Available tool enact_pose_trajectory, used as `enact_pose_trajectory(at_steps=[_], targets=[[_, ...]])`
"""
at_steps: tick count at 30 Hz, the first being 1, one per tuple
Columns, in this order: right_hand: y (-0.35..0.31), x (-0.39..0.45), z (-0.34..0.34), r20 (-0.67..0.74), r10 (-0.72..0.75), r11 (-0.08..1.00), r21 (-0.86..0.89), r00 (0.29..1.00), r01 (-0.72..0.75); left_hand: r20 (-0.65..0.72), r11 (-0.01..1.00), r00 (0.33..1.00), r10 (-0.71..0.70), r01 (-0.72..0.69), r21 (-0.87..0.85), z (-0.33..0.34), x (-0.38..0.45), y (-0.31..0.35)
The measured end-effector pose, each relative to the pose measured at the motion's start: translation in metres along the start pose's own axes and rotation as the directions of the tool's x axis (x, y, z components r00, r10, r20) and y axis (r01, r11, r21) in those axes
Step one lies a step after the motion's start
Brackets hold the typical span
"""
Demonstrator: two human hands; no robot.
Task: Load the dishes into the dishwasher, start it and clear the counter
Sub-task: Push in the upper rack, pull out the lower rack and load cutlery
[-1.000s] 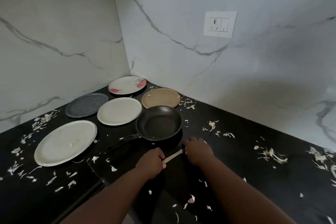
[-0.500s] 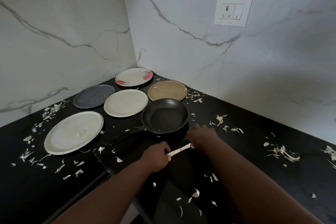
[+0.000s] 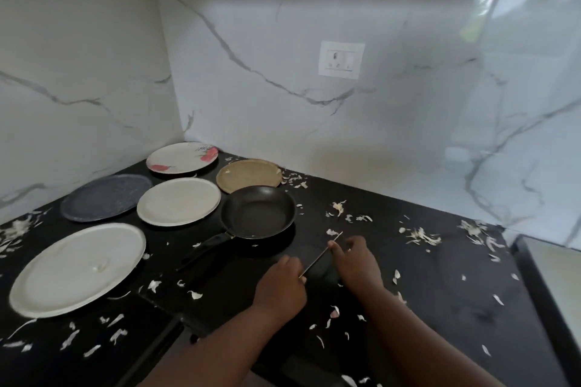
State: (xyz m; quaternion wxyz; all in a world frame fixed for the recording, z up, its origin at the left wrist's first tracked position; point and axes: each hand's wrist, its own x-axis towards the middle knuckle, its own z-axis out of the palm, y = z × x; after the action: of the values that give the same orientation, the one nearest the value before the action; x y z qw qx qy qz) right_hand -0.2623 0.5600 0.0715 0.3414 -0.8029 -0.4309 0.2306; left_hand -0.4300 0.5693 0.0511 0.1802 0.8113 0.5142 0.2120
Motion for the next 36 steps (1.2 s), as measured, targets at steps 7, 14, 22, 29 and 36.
enact_pose_trajectory(at_steps=[7,14,22,29,36], targets=[[0.001,-0.103,-0.009,-0.026,0.261,0.939,0.238,0.965,-0.248,0.046,0.951,0.963,0.264,-0.252,-0.179,-0.015,-0.066,0.039],[0.042,-0.176,-0.040,-0.225,0.376,0.916,0.240,0.899,-0.323,0.086,0.788,0.789,0.609,-0.589,-0.177,-0.009,-0.127,0.069],[0.120,-0.276,-0.097,-0.123,0.499,0.782,0.491,0.858,-0.384,0.203,0.542,0.514,0.833,-0.833,-0.114,0.039,-0.187,0.123],[0.207,-0.374,-0.150,-0.131,0.649,0.667,0.572,0.749,-0.478,0.235,0.387,0.352,0.906,-0.914,-0.125,0.097,-0.240,0.201],[0.335,-0.487,-0.176,-0.047,0.834,0.455,0.623,0.550,-0.636,0.570,0.323,0.214,0.793,-0.941,-0.097,0.197,-0.337,0.284]])
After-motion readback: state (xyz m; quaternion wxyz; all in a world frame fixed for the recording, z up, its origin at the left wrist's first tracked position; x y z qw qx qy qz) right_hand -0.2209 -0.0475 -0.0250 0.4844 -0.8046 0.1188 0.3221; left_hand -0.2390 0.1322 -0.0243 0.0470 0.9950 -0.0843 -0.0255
